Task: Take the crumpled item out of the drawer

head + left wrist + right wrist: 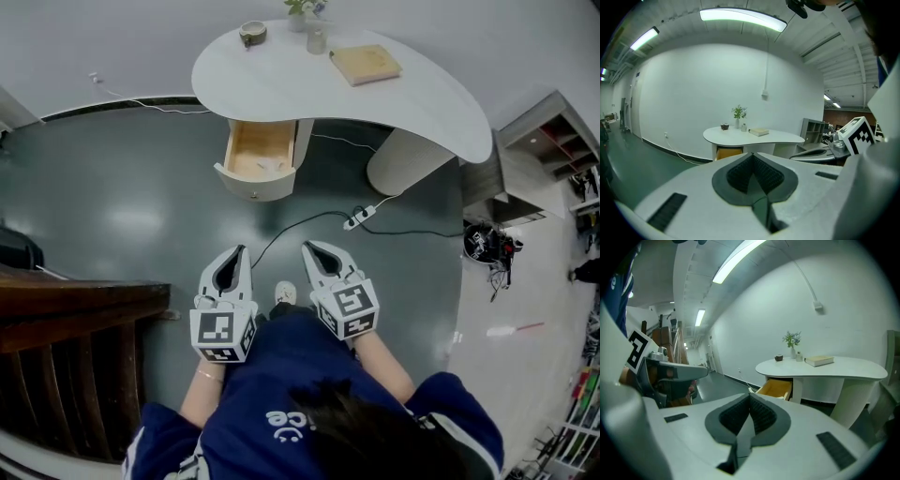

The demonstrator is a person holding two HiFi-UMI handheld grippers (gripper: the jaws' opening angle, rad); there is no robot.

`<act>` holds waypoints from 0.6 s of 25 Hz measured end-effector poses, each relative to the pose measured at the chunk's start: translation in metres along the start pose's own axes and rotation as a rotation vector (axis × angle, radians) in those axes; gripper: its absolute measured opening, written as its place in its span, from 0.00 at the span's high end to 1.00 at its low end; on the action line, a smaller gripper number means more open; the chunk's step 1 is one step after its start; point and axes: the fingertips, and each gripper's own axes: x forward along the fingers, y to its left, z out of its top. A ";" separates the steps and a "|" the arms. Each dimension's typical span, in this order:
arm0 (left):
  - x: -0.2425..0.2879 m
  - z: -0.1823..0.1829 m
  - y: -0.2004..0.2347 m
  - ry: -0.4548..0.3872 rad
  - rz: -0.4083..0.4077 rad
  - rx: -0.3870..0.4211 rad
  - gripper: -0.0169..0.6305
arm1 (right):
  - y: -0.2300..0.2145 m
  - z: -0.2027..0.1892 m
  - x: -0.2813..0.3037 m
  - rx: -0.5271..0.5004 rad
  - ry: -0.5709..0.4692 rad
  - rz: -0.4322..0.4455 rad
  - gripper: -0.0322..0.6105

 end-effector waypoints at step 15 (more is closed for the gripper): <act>0.042 -0.004 0.003 0.027 -0.008 -0.017 0.97 | -0.031 -0.008 0.021 0.038 0.029 -0.009 0.94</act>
